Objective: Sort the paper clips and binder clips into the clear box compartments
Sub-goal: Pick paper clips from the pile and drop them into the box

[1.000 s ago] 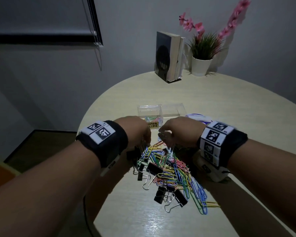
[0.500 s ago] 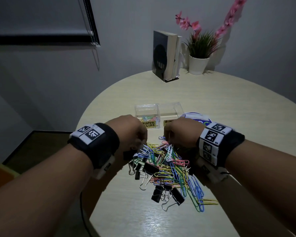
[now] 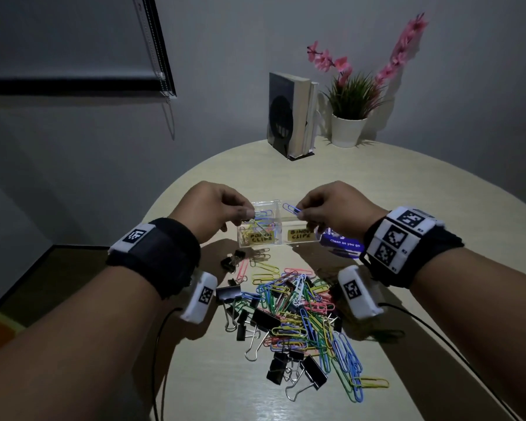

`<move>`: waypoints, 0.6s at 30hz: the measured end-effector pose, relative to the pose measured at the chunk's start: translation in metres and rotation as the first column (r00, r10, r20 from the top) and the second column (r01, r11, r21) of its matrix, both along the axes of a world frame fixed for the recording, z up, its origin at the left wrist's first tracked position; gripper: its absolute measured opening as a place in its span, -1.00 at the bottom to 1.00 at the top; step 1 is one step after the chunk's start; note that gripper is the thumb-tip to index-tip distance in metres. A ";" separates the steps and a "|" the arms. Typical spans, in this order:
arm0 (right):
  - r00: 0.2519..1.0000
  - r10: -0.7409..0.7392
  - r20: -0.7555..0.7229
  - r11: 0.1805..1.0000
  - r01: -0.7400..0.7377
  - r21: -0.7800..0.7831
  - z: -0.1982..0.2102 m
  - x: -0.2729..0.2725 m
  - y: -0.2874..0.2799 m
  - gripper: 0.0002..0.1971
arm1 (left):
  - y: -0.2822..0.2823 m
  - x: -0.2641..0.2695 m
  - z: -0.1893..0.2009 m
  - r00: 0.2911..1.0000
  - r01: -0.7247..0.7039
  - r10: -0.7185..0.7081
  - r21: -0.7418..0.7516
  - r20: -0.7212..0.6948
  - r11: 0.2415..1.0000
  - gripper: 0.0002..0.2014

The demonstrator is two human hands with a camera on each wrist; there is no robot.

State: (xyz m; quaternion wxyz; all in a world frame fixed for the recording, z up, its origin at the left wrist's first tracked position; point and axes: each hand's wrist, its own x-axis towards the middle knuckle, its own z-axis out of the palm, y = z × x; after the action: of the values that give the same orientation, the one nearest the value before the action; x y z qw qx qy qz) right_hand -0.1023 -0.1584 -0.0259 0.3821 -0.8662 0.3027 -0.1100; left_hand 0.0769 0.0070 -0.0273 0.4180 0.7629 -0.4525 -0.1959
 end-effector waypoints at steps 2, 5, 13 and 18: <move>0.999 -0.023 0.030 1.000 0.023 0.012 0.005 0.010 0.000 -0.95 | -0.008 0.003 0.001 0.997 -0.071 0.072 -0.025 0.031 0.997 -0.98; 0.999 -0.036 0.016 0.999 0.037 -0.027 0.007 0.028 0.004 -0.96 | -0.022 0.005 -0.002 0.979 -0.156 0.152 0.016 0.136 0.988 -0.96; 0.991 -0.006 -0.137 0.959 -0.033 -0.280 0.002 0.063 0.017 -0.90 | -0.029 0.001 -0.013 0.947 -0.178 0.127 0.155 0.295 0.972 -0.84; 0.999 -0.006 -0.046 0.985 -0.002 -0.172 0.003 0.056 0.017 -0.80 | -0.017 -0.004 -0.011 0.944 -0.202 0.189 0.021 0.272 0.979 -0.86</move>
State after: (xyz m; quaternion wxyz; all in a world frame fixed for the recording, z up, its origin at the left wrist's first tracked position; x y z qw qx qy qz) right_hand -0.0459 -0.1417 -0.0226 0.2988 -0.8979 0.3017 -0.1159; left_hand 0.0733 -0.0104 -0.0386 0.3516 0.8334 -0.4223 -0.0593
